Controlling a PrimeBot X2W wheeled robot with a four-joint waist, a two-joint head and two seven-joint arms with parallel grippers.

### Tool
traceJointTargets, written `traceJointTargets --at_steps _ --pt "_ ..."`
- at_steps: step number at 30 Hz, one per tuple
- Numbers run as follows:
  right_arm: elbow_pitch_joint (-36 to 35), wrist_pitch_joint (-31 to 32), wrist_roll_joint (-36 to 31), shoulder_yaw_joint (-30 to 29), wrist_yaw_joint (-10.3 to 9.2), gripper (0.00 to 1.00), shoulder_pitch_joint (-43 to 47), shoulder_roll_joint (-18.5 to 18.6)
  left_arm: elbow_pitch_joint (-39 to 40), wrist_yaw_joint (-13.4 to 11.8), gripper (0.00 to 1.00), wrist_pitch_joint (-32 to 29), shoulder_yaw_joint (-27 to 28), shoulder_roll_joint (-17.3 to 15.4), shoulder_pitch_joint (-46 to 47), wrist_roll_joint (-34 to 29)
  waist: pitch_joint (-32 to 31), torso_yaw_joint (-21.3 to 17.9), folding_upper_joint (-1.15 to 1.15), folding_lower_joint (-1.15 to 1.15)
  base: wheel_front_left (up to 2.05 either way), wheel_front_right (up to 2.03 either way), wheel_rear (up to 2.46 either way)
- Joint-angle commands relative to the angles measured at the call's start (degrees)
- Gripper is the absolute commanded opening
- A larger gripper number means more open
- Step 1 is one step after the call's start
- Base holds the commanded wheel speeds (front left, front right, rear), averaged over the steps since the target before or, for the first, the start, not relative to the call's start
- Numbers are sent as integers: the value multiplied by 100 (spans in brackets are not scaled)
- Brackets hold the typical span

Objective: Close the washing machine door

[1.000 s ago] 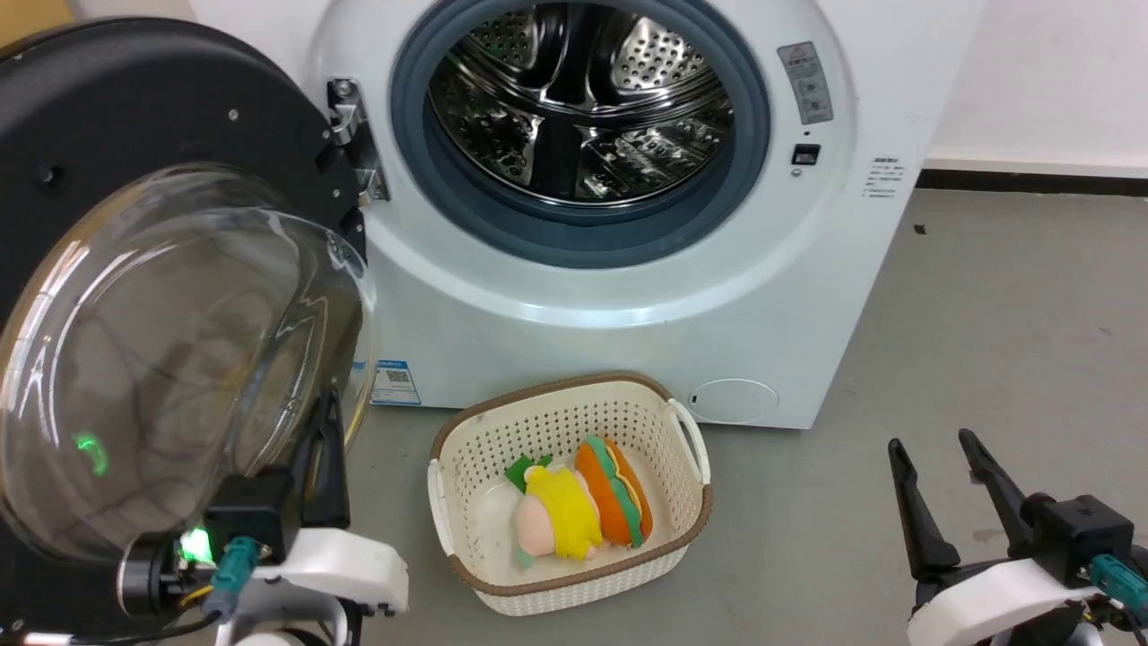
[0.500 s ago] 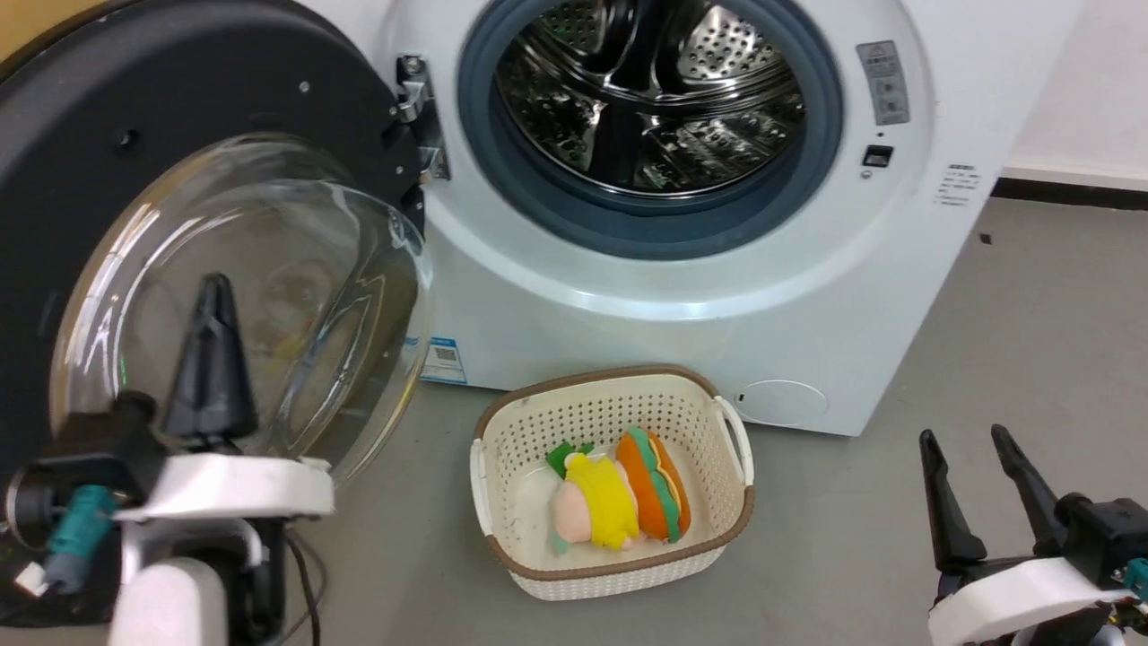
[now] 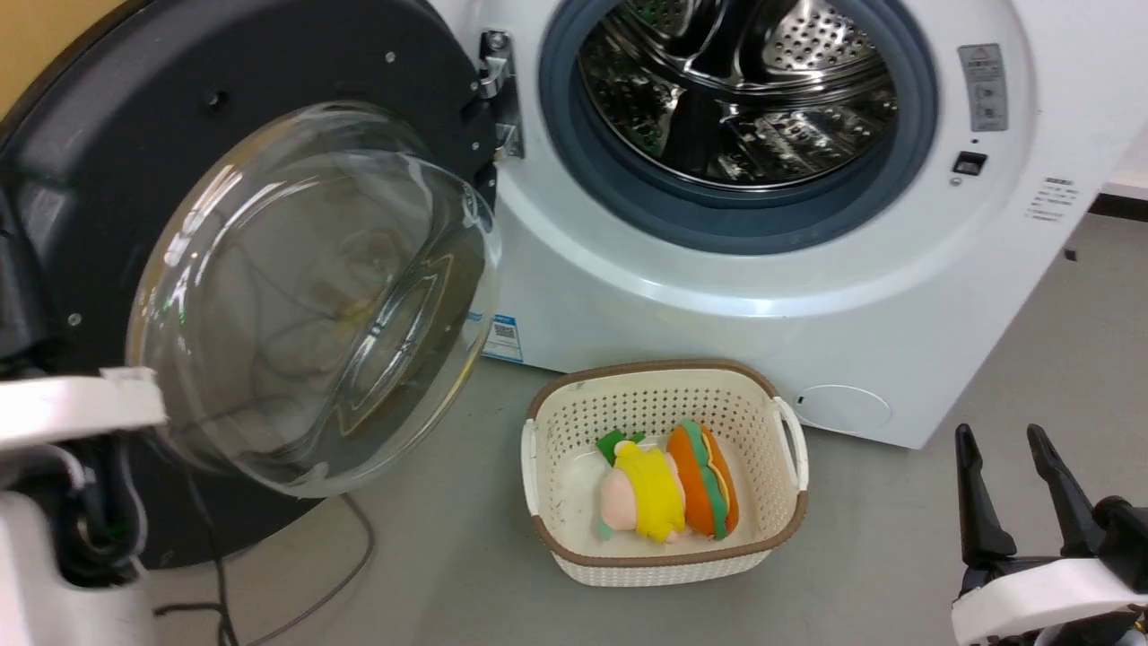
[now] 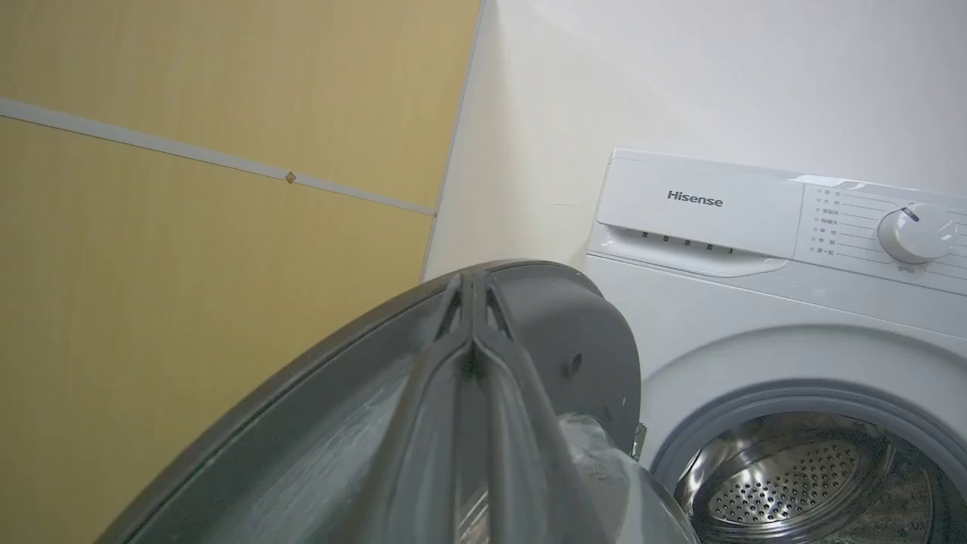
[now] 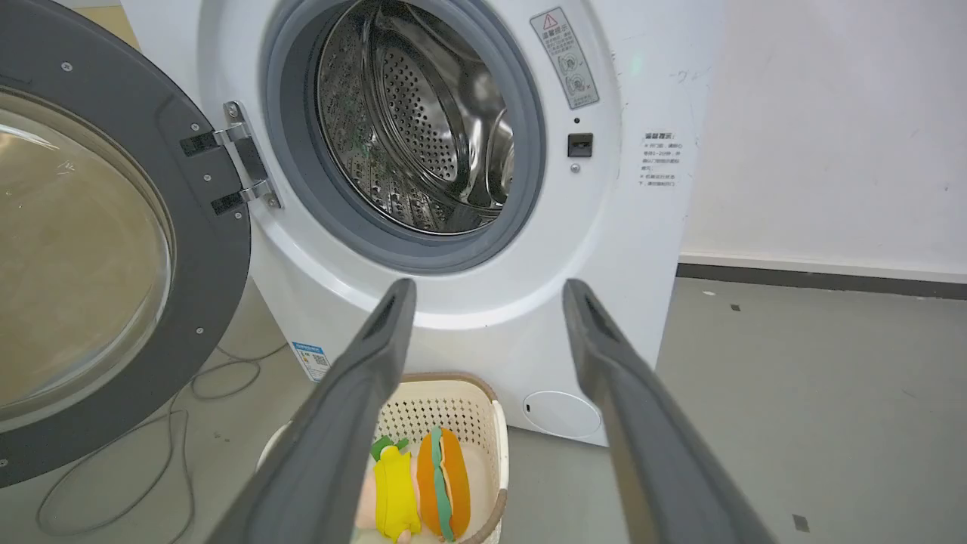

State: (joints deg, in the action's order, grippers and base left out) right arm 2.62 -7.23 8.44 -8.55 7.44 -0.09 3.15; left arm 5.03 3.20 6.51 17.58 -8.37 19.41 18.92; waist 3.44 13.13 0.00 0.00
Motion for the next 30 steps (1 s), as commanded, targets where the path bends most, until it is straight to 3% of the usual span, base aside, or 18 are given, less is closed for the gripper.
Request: traceJointTargets --at_steps 1,12,19,30 --pt "23 -44 50 -37 3 100 -108 -14 -12 33 0 -4 74 -56 157 102 18 47 0 0 0 0 0" --pt "140 -188 151 -225 3 100 -170 -16 -956 -19 0 -667 689 -664 944 1283 164 400 0 0 0 0 0" --pt "195 -271 215 -332 3 100 -218 -18 -1728 -196 0 -1724 902 -1045 1333 2141 280 501 0 0 0 0 0" --pt "263 -402 315 -509 4 100 -329 -20 -2300 145 0 -3107 799 -1481 1334 3002 449 614 0 0 0 0 0"
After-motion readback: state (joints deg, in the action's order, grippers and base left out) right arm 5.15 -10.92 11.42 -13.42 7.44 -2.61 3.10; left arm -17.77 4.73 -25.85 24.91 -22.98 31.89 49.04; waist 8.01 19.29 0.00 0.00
